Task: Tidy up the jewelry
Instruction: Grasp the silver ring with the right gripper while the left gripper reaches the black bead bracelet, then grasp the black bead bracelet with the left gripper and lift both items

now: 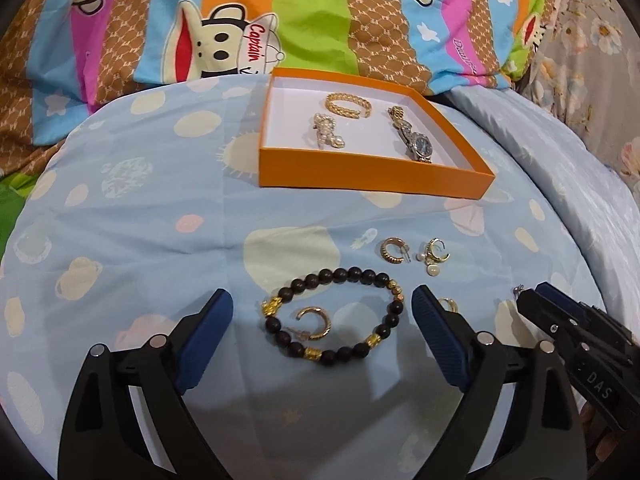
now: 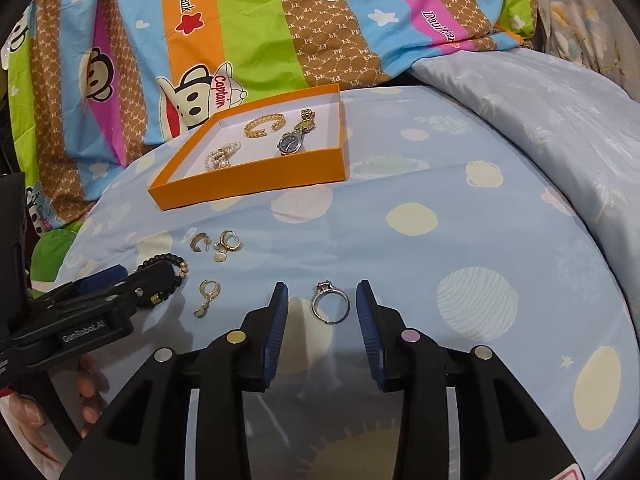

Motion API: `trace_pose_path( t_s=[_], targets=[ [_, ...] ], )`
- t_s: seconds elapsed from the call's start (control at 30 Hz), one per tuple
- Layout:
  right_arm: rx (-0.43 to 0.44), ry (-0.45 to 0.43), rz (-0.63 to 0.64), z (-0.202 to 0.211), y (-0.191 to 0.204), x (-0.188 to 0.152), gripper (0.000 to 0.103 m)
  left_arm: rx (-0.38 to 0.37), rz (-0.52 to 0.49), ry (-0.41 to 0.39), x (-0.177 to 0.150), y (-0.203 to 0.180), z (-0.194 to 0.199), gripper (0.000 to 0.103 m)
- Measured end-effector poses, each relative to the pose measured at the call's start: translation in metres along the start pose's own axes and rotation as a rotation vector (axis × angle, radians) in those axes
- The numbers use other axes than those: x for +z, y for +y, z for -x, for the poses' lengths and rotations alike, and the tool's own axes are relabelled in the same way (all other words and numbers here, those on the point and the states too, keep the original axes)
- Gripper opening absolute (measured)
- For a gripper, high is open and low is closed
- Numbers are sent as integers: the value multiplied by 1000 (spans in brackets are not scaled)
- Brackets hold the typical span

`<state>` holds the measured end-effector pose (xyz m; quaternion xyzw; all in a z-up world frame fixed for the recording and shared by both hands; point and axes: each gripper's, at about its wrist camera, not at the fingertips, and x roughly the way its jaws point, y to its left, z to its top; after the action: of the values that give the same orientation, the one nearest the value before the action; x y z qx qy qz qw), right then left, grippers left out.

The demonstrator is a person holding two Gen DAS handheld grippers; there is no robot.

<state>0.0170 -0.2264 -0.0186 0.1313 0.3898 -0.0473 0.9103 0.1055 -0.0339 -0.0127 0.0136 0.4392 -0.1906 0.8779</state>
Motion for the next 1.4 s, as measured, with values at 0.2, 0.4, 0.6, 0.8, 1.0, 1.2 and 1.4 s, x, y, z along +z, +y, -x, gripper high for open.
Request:
trace_pose_path(
  t_s=[0.2, 0.4, 0.6, 0.8, 1.0, 1.2, 1.4],
  targets=[
    [4, 7, -12, -1, -3, 0, 35, 15, -15, 3, 5, -4, -5, 85],
    [3, 28, -11, -4, -7, 0, 39, -29, 12, -2, 1, 4, 2, 85],
    [-28, 37, 21, -8, 0, 2, 40, -17, -73, 14, 0, -15, -2, 85],
    [-42, 39, 16, -10, -3, 3, 20, -22, -17, 2, 0, -1, 3, 85],
    [-39, 37, 14, -9, -4, 3, 20, 5, 15, -5, -1, 21, 9, 82],
    [-34, 37, 12, -8, -3, 4, 20, 2, 35, -4, 3, 35, 8, 71],
    [-31, 37, 8, -9, -4, 4, 20, 4, -51, 0, 4, 24, 4, 47]
  ],
)
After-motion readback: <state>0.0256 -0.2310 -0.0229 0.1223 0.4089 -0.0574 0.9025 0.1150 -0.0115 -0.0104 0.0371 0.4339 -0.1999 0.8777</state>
